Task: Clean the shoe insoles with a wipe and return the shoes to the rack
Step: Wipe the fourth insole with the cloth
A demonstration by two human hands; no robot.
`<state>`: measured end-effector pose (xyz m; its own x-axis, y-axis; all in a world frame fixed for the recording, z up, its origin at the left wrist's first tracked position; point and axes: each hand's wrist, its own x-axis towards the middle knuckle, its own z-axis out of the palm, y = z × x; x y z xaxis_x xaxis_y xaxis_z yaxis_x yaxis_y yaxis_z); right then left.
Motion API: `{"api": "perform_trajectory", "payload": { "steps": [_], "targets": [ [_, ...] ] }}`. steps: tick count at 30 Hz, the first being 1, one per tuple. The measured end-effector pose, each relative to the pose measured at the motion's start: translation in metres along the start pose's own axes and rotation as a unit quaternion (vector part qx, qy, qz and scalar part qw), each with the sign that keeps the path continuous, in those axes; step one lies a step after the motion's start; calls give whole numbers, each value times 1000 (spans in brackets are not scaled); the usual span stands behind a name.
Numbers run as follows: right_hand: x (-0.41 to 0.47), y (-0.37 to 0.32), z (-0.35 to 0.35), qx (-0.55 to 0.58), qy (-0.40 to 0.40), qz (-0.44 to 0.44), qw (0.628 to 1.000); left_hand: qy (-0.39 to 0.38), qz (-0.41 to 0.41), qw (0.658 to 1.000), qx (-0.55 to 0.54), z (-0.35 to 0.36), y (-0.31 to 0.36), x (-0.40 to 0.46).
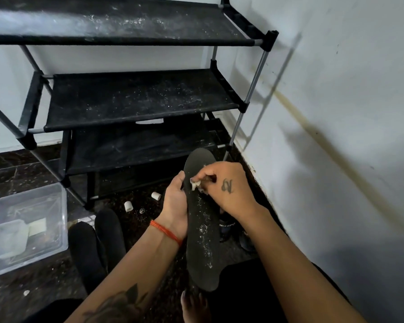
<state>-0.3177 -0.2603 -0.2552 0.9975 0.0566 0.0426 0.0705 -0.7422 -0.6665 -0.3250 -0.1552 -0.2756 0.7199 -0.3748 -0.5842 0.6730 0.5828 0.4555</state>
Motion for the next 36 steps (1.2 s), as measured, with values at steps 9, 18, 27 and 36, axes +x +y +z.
{"api": "perform_trajectory", "payload": {
  "steps": [9, 18, 27, 36],
  "targets": [
    [15, 16, -16, 21, 148, 75, 986, -19, -15, 1000, 13, 10, 2, -6],
    [13, 5, 0, 9, -9, 0, 1000, -16, -18, 999, 28, 3, 3, -1],
    [24, 17, -1, -27, 241, 15, 970, -44, -18, 998, 44, 5, 6, -4],
    [24, 12, -6, 33, 22, 47, 998, -47, -1, 998, 51, 6, 10, -9]
  ]
}}
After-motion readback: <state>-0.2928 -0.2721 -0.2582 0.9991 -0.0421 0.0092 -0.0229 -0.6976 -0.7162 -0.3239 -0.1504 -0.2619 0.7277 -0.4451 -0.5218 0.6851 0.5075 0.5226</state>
